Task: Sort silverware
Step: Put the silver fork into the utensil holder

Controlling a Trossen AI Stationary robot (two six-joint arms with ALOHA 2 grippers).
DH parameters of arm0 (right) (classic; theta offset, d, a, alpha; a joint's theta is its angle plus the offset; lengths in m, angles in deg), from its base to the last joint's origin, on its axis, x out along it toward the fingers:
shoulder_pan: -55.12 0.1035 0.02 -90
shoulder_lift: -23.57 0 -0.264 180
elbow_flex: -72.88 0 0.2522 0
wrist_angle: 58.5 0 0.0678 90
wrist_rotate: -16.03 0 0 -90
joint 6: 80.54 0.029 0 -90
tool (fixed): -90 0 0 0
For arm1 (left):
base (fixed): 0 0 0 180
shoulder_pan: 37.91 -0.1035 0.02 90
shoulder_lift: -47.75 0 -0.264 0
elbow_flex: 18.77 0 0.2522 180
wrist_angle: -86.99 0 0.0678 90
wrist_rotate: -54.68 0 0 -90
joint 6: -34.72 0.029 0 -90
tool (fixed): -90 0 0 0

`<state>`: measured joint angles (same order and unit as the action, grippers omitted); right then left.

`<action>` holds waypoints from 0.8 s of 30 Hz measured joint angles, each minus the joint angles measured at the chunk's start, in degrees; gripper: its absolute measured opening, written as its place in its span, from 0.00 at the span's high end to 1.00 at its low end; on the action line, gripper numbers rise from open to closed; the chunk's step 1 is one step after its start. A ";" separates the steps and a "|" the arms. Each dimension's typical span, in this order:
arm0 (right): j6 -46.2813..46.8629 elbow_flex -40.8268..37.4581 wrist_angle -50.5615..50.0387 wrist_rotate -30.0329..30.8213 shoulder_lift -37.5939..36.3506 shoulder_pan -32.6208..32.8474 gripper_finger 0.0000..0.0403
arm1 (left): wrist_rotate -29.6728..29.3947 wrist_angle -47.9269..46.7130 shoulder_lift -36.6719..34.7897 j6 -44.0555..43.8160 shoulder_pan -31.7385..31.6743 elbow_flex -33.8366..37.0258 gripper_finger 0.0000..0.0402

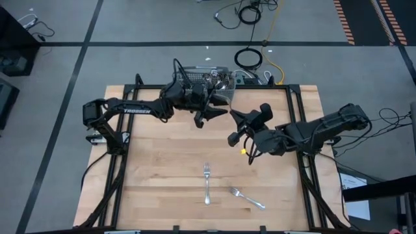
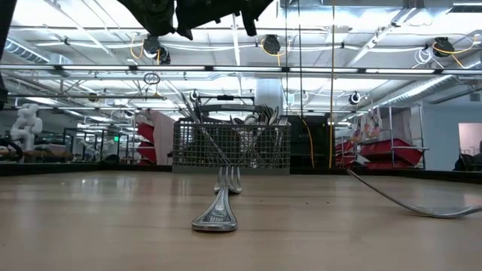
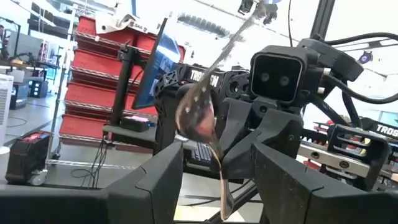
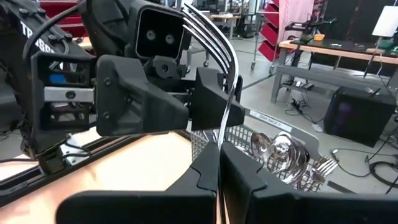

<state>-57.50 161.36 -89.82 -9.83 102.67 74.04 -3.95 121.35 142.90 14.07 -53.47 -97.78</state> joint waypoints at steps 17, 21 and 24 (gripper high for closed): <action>-7.81 -0.02 7.97 -5.52 2.03 -2.96 1.00 | -4.65 2.54 0.24 -1.53 0.71 -0.09 0.71; -9.17 -0.02 8.02 -5.46 2.03 -3.17 1.00 | -4.88 2.88 0.21 -2.01 0.60 -0.11 0.95; -9.43 -0.04 8.38 -4.84 2.03 -3.43 1.00 | -6.97 3.21 0.20 -1.99 0.38 -0.11 0.98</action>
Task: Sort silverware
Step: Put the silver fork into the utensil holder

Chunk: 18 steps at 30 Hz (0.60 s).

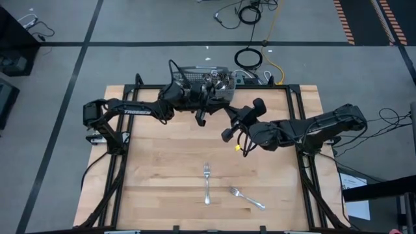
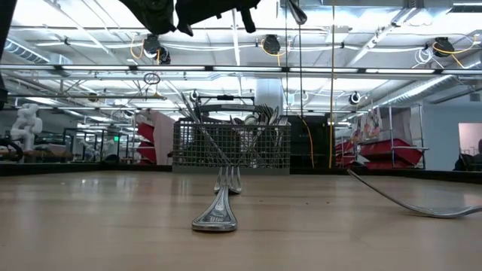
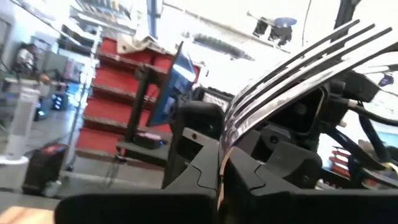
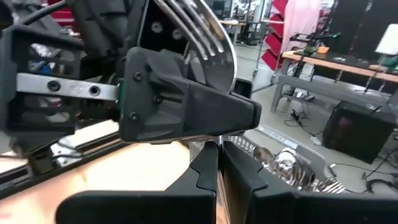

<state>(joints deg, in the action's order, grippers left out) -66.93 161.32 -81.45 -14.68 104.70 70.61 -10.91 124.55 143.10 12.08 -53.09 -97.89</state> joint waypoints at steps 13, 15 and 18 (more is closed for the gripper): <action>4.22 0.04 -20.08 9.22 -6.76 -0.93 0.72 | -6.52 -16.55 -0.11 17.12 -4.83 -9.57 0.98; 13.03 0.04 -28.99 11.39 -9.08 -1.46 0.65 | -6.49 -20.34 0.04 18.64 -6.21 -11.05 0.98; 23.69 0.05 -37.77 9.12 -11.42 -1.95 0.58 | -7.80 -22.63 0.30 20.15 -9.17 -11.83 0.99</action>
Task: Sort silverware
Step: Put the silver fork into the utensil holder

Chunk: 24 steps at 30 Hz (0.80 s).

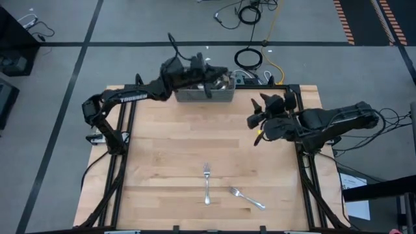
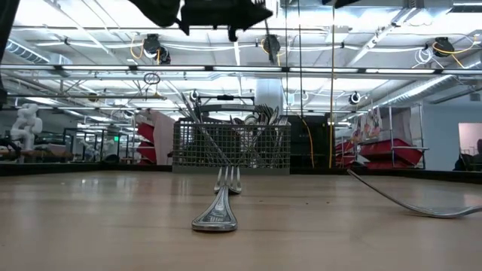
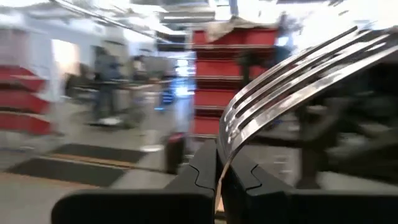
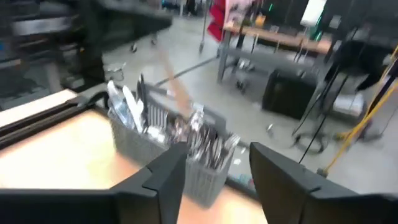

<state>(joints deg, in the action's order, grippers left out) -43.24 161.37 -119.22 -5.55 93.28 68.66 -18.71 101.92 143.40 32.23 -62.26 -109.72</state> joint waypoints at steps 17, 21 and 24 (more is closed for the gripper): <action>5.55 -0.01 -5.67 -7.72 -0.23 0.17 0.61 | -4.19 18.19 17.69 1.77 -5.36 0.00 0.99; 5.55 -0.01 -5.67 -9.17 -0.23 0.18 0.61 | -5.78 17.55 21.05 2.37 -5.90 -1.12 0.99; 5.28 -0.01 -5.67 -10.08 -0.23 0.18 0.61 | -5.66 17.45 23.07 2.43 -6.06 -2.93 0.99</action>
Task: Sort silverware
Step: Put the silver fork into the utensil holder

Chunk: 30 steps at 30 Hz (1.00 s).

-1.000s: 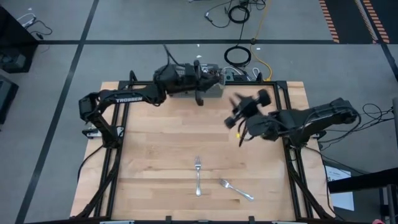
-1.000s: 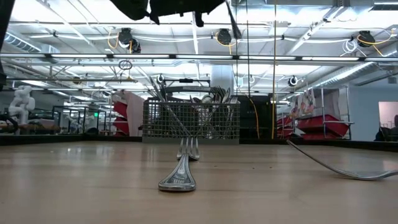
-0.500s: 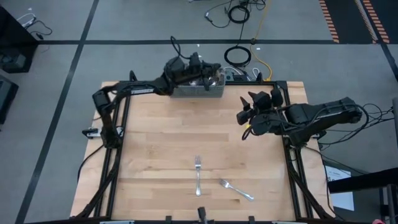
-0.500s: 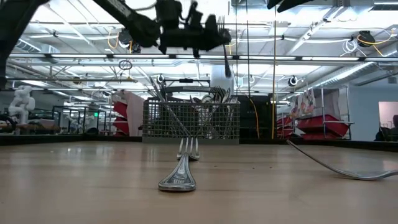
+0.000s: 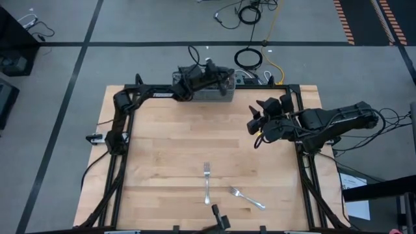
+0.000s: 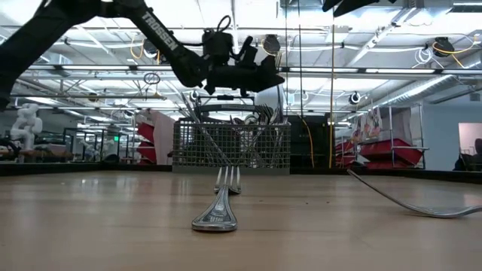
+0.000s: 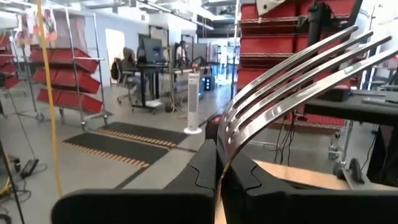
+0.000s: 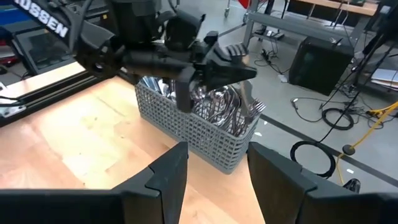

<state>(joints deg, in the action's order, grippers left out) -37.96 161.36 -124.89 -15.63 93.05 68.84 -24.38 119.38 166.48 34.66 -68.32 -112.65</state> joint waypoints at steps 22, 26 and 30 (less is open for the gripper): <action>-4.21 0.00 0.03 -7.70 0.02 0.00 0.61 | 10.80 -19.37 -1.08 -2.29 -2.17 -5.39 0.75; -3.17 0.00 0.17 -9.71 0.02 0.00 0.61 | 14.49 -21.79 -0.95 -2.39 -3.51 -6.36 0.70; -2.89 0.00 0.87 -10.77 0.02 0.00 0.61 | 16.08 -21.57 -0.95 -0.61 -4.04 -6.66 0.62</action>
<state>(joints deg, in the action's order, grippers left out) -40.85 161.36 -124.01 -26.40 93.07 68.84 -8.29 97.80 165.53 34.05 -72.36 -119.31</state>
